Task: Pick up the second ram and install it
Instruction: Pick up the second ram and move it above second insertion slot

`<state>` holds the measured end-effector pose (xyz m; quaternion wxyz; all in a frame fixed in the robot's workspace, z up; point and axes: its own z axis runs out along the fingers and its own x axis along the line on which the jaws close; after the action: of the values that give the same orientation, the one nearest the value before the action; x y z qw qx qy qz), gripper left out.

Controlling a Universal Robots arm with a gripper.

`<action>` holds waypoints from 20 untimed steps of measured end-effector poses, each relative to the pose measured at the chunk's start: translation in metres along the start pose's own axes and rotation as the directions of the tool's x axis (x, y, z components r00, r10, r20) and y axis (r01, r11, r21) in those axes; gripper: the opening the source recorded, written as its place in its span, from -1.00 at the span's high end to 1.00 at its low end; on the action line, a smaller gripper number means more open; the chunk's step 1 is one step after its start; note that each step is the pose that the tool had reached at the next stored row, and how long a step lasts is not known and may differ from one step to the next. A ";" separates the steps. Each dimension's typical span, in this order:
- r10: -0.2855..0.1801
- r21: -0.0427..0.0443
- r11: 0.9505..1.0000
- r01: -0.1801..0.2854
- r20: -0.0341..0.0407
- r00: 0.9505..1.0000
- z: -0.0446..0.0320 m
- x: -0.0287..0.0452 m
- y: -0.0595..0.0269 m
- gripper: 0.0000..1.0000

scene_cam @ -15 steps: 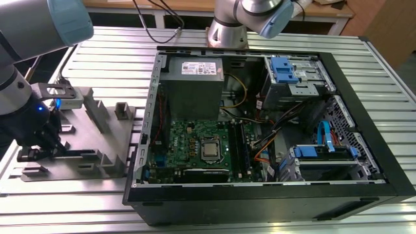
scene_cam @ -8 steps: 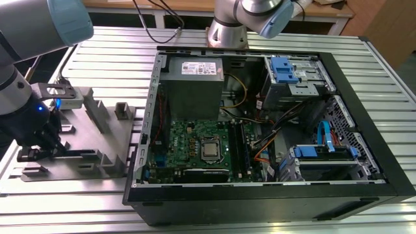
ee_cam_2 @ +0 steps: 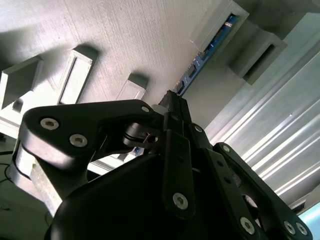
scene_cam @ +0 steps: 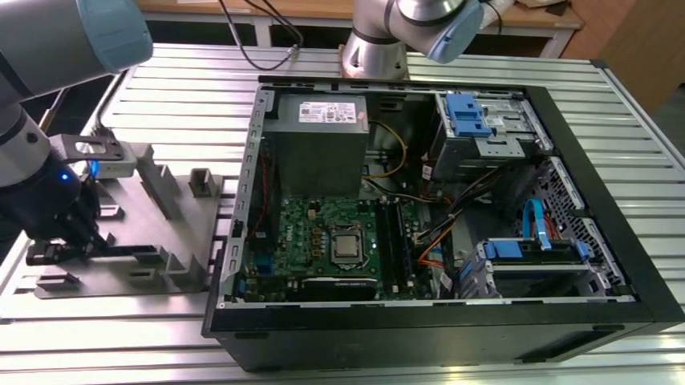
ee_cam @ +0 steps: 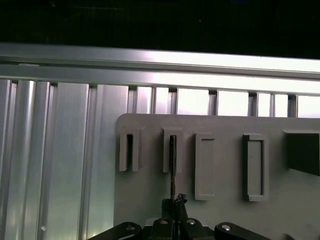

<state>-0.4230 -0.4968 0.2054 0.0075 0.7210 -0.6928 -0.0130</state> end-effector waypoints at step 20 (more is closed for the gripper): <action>0.000 0.000 1.000 0.000 0.001 1.000 -0.0561 -0.0006 0.0015 0.82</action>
<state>-0.4230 -0.4967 0.2615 0.0070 0.7211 -0.6927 -0.0133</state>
